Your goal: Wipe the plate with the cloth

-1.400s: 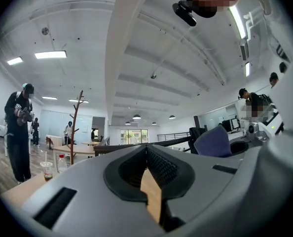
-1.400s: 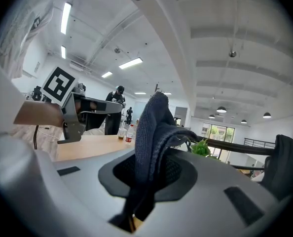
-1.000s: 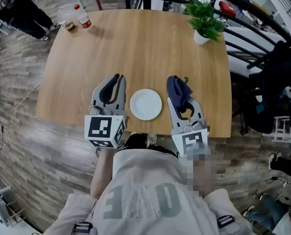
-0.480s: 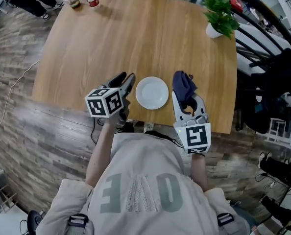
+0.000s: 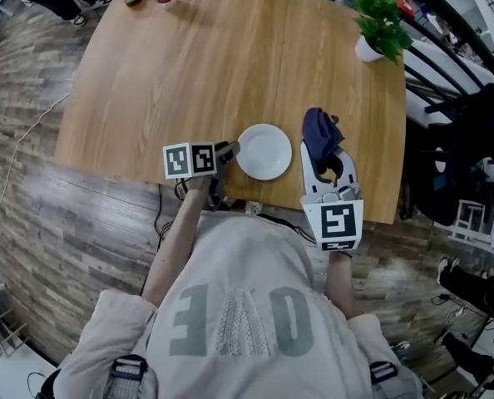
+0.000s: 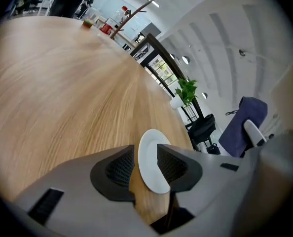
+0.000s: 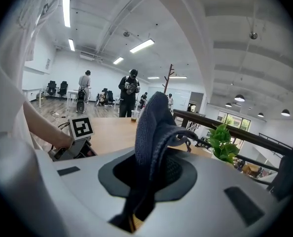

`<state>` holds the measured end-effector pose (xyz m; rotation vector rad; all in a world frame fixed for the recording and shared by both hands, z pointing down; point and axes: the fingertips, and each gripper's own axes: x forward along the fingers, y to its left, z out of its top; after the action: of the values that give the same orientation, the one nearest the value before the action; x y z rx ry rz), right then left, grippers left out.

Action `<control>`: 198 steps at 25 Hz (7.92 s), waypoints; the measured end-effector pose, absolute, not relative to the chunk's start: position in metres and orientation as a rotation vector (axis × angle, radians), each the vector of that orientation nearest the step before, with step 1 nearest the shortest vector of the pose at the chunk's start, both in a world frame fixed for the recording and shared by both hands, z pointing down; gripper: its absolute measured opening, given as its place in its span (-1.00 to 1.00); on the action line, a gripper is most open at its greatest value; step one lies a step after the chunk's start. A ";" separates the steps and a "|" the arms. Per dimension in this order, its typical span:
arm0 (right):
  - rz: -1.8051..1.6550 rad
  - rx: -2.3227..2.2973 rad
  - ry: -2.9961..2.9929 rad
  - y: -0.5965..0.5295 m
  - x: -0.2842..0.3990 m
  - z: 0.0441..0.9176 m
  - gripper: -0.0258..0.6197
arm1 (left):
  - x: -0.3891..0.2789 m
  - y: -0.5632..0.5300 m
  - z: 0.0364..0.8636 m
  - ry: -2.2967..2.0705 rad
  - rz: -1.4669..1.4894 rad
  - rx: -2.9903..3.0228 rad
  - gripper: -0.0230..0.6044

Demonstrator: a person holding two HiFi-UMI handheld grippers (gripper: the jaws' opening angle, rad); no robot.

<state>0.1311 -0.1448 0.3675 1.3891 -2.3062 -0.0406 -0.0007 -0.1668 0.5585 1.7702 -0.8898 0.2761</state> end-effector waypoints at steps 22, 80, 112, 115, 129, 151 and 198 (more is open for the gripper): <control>0.015 1.395 -2.205 -0.138 0.150 0.389 -0.74 | 0.023 -0.153 0.583 -0.774 0.309 1.689 -0.61; -0.234 0.513 -1.633 -0.194 0.122 0.573 -0.74 | 0.015 -0.159 0.587 -0.926 0.286 1.640 -0.81; -0.238 0.391 -1.783 -0.126 0.082 0.551 -0.74 | 0.013 -0.161 0.586 -0.945 0.273 1.632 -0.80; -0.284 0.465 -1.753 -0.172 0.082 0.547 -0.74 | 0.014 -0.162 0.586 -0.942 0.271 1.628 -0.80; -0.343 0.391 -1.659 -0.179 0.070 0.578 -0.74 | 0.014 -0.160 0.585 -0.913 0.262 1.619 -0.81; -0.274 0.095 -1.736 -0.072 0.045 0.577 -0.74 | 0.011 -0.160 0.582 -0.917 0.219 1.605 -0.80; -0.255 0.637 -2.151 -0.174 -0.002 0.452 -0.74 | -0.037 -0.237 0.411 -1.181 -0.100 2.127 -0.90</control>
<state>-0.0019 -0.1739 0.4519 0.6373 -2.1514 -0.2553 -0.0368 -0.2367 0.4108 2.1268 -1.1815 -0.1000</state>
